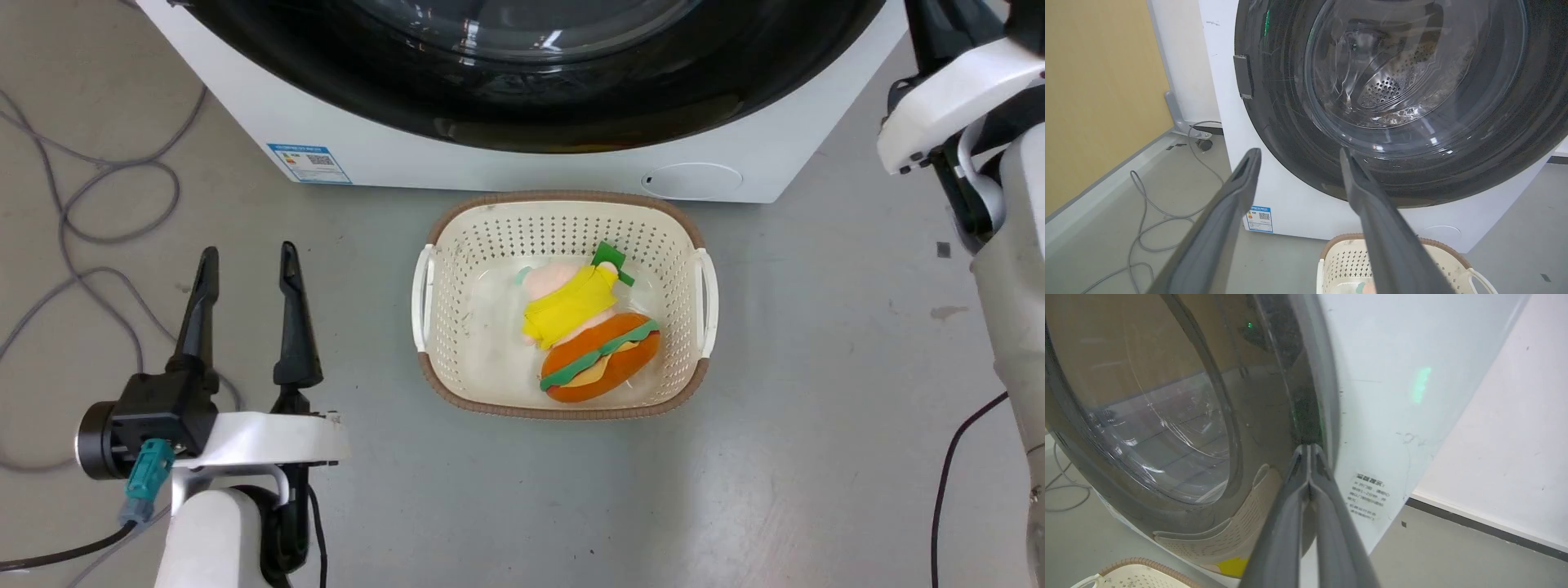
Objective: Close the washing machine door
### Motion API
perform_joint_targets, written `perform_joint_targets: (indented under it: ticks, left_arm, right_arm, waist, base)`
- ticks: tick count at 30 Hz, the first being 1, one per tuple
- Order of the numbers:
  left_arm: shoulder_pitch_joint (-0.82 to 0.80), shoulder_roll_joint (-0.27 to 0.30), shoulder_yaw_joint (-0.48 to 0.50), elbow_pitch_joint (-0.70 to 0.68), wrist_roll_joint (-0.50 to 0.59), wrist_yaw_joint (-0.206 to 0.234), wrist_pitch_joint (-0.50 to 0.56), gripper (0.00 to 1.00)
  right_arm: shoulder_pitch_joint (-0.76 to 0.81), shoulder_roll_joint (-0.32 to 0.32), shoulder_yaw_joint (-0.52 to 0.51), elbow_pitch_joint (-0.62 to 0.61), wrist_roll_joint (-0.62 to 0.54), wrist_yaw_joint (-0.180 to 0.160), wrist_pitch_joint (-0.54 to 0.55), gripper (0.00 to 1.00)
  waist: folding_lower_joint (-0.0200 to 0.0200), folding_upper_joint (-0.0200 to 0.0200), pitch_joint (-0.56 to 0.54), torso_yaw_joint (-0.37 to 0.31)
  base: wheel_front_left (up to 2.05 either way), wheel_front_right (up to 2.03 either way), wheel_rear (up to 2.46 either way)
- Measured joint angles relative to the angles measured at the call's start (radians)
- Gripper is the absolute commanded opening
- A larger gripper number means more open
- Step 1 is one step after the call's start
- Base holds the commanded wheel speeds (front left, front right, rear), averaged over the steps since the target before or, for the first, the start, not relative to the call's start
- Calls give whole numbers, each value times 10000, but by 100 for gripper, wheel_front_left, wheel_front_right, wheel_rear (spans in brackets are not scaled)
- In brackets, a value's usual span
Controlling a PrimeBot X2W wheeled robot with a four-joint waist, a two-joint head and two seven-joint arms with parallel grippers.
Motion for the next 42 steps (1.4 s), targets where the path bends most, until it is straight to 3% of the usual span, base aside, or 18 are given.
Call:
perform_joint_targets:
  ticks: [5, 6, 8, 18, 25, 32, 42]
  left_arm:
    - [-1, -2, 98, 105, -29, 35, 0, 100]
    - [1, -4, 111, 138, -29, 36, 0, 100]
    - [28, -4, 140, 196, -29, 42, 0, 100]
    - [682, -6, 380, 470, 84, 221, -2, 100]
    - [1091, -6, 364, 614, 251, 228, 0, 100]
    - [1592, -8, 142, 715, 255, 226, 0, 100]
    - [2153, -6, -155, 928, 330, 169, 0, 100]
  right_arm:
    - [153, 17, -362, -366, -128, -6, 0, 0]
    - [299, 31, -437, -570, -121, -6, 0, 15]
    - [750, 82, -610, -1068, -69, -6, 2, 100]
    - [3806, 711, -2065, -4621, -568, -8, -2, 100]
    - [5962, 1106, -2619, -6416, -1047, -8, -2, 100]
    - [8088, 1592, -2771, -6964, -696, -8, -2, 100]
    - [9931, 1860, -1716, -6936, 307, -8, -2, 100]
  waist:
    - [0, 0, -215, -116]
    - [0, 0, -291, -136]
    - [0, 0, -479, -186]
    - [-1, 0, -1619, -740]
    - [-2, 0, -2439, -1022]
    - [-2, 0, -3030, -1073]
    - [-2, 0, -3793, -1086]
  base:
    - [0, 0, 0]
    - [0, 0, 0]
    - [0, 0, 0]
    - [0, 0, 0]
    - [0, 0, 0]
    - [0, 0, 0]
    - [0, 0, 0]
